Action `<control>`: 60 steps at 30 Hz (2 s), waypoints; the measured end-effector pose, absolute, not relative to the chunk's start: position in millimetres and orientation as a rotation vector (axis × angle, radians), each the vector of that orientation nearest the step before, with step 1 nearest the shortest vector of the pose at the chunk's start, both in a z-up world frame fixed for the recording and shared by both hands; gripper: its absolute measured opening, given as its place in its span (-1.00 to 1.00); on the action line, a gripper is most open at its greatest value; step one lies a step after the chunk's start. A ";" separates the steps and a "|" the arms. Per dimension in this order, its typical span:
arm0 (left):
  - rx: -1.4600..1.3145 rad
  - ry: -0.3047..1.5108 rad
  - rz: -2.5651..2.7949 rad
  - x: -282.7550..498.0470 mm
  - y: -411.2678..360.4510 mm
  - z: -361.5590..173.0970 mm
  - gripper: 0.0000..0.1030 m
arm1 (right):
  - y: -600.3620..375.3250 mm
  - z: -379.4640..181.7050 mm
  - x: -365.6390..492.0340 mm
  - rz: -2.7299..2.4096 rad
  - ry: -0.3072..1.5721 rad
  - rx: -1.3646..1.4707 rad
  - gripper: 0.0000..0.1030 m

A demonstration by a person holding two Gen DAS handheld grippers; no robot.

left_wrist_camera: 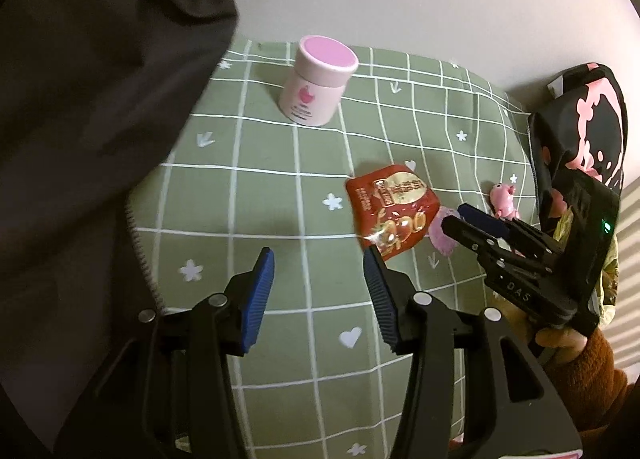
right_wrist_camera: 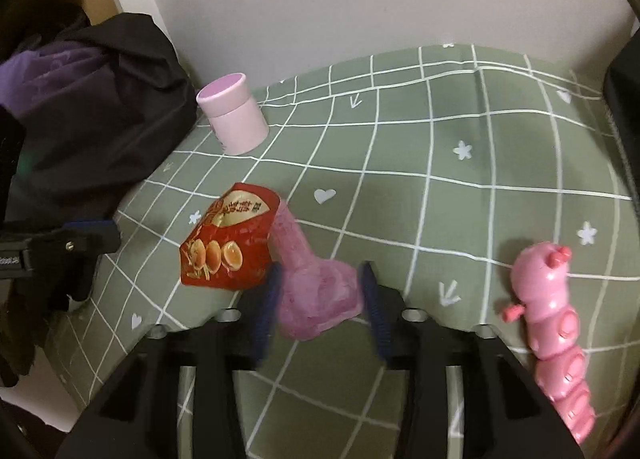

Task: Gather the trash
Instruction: 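Reach the left tool toward the red snack pouch and the right tool toward the pink spoon, then grasp the pink spoon with the right tool while the left tool grasps the red pouch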

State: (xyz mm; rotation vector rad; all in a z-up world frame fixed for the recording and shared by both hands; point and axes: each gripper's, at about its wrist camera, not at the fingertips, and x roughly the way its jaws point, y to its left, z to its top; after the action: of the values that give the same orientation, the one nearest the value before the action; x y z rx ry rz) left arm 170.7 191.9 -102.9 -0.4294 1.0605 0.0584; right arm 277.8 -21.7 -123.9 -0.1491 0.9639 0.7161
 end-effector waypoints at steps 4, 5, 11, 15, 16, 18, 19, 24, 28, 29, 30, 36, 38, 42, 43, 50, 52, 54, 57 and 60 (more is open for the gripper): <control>-0.403 1.067 0.008 188.9 174.2 -107.4 -0.09 | -53.0 -111.6 271.0 0.629 0.980 -0.099 -0.81; -0.395 1.064 0.003 194.0 170.4 -107.6 -0.08 | -64.1 -107.8 268.0 0.607 0.978 -0.066 -0.81; -0.357 1.034 0.021 237.1 154.0 -114.1 0.02 | -100.7 -102.3 246.4 0.568 0.968 0.003 -0.80; -0.287 1.066 0.030 257.9 144.5 -118.9 0.04 | -116.1 -104.4 239.0 0.611 0.976 0.080 -0.35; -0.276 1.067 0.039 257.5 144.3 -118.4 0.04 | -113.3 -103.4 237.1 0.619 0.966 0.064 -0.16; -0.278 1.058 0.058 250.6 148.2 -115.0 0.04 | -101.3 -100.2 234.2 0.679 0.928 0.006 -0.15; -0.290 1.056 0.067 245.4 151.3 -113.7 0.04 | -90.5 -100.2 235.0 0.720 0.927 -0.031 -0.14; -0.346 1.049 0.099 211.9 170.7 -104.9 0.04 | -44.9 -105.5 249.2 0.780 0.873 -0.172 -0.13; -0.402 1.058 0.108 191.0 187.5 -102.3 0.04 | -22.4 -119.6 269.2 0.774 0.875 -0.219 -0.13; -0.421 1.064 0.112 186.1 191.9 -103.4 0.04 | -20.9 -123.8 272.7 0.774 0.891 -0.216 -0.13; -0.427 1.073 0.110 182.1 195.8 -104.4 0.04 | -19.4 -129.8 276.5 0.763 0.919 -0.221 -0.12; -0.418 1.084 0.130 173.8 200.7 -105.5 0.04 | -31.6 -123.7 275.8 0.719 0.942 -0.230 -0.19; -0.411 1.083 0.115 175.6 196.7 -104.5 0.04 | -49.2 -112.9 276.8 0.678 0.942 -0.165 -0.19; -0.403 1.068 0.048 189.7 183.0 -105.2 0.04 | -90.2 -87.9 274.0 0.603 0.912 -0.015 -0.19; -0.394 1.063 0.038 194.3 178.5 -106.0 0.04 | -98.8 -82.9 272.1 0.592 0.906 0.007 -0.18; -0.285 1.085 -0.008 228.9 146.6 -122.0 0.04 | -129.8 -75.6 253.9 0.524 0.907 0.049 -0.18; -0.248 1.090 -0.006 236.0 137.5 -126.2 0.09 | -135.9 -77.8 247.7 0.512 0.920 0.051 -0.19; -0.192 1.087 0.005 242.1 126.3 -128.5 0.09 | -137.3 -83.7 242.0 0.507 0.943 0.044 -0.18; -0.167 1.108 0.019 248.1 115.5 -131.1 0.09 | -141.1 -83.7 233.5 0.496 0.950 0.034 -0.18; -0.117 1.139 0.048 251.5 103.7 -132.6 0.09 | -150.1 -80.3 227.4 0.481 0.945 0.041 -0.18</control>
State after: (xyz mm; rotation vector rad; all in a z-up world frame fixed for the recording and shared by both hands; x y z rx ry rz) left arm 251.5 103.7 -132.6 -0.1169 1.1386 0.0481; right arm 227.4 -150.1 -80.3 0.0411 0.9447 0.4810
